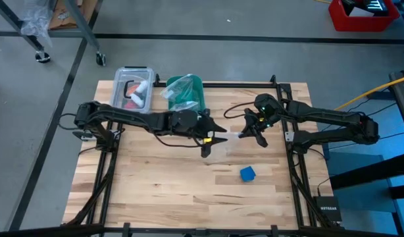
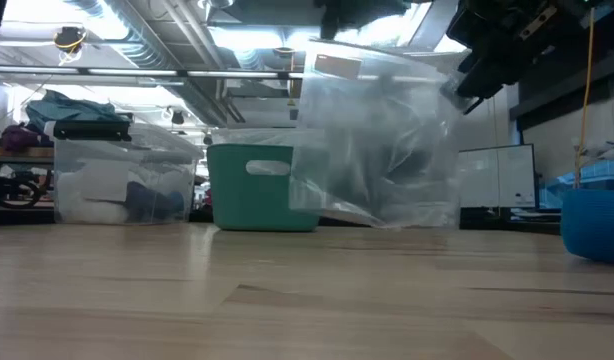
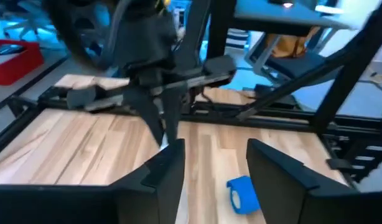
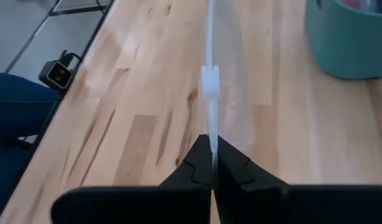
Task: Roll bandage
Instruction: Open the transparent zip bag
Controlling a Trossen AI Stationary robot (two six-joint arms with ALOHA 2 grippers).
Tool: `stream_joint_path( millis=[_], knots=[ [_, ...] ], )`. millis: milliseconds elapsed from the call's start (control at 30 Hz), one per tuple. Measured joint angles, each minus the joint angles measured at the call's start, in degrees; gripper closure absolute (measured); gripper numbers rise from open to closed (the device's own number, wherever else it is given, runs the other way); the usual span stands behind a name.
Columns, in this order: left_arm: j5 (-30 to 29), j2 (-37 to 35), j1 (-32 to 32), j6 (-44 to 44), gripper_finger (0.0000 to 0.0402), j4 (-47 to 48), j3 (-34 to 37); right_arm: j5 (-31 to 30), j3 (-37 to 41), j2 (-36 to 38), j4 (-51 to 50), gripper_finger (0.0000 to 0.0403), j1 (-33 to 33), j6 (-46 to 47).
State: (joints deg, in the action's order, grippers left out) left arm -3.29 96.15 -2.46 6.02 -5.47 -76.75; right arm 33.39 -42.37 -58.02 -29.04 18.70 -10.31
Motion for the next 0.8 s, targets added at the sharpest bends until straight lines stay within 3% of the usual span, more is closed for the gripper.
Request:
stream_joint_path(
  millis=[233,433,600,800],
  knots=[
    [-0.43,4.35,2.44,-0.19,0.0233,-7.21,0.02,-0.88,0.02,0.0,5.89,0.0401,-4.39,-0.02],
    [-0.05,4.69,3.4,0.01,0.0233,-7.88,0.02,-6.4,0.02,0.0,6.08,0.0401,-8.42,2.01],
    [4.42,4.69,2.88,1.09,0.0243,-7.24,0.02,-10.95,0.02,0.0,6.47,0.0402,-10.32,4.35],
    [4.61,4.69,2.34,1.07,0.0261,-7.18,0.02,-11.77,-0.18,0.0,3.2,0.0402,-11.24,6.12]
  ],
)
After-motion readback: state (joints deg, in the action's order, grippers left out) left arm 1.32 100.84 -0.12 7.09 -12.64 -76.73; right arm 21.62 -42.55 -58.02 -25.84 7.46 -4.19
